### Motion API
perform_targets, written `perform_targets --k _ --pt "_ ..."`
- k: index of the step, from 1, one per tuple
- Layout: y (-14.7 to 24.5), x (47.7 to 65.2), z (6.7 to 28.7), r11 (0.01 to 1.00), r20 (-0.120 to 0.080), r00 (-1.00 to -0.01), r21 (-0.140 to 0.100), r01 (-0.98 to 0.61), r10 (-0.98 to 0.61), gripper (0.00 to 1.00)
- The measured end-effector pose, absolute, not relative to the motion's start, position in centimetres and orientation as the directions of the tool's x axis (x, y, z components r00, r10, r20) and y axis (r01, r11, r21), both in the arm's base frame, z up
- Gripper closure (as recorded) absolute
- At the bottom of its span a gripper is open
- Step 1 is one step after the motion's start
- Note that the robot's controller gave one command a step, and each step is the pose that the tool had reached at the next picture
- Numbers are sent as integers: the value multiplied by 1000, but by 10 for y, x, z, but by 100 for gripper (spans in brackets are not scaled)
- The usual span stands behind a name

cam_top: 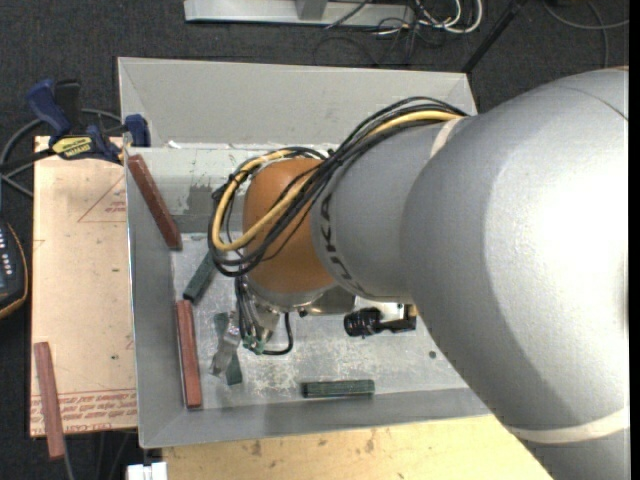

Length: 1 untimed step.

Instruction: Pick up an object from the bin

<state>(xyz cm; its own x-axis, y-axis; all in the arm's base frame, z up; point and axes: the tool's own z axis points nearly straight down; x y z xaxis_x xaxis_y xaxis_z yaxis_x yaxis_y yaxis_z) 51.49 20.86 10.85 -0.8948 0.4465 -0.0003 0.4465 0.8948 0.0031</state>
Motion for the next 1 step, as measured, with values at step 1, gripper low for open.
perform_targets --k 1 --pt "211 609 182 1000 -9 -1000 2 -28 -28 0"
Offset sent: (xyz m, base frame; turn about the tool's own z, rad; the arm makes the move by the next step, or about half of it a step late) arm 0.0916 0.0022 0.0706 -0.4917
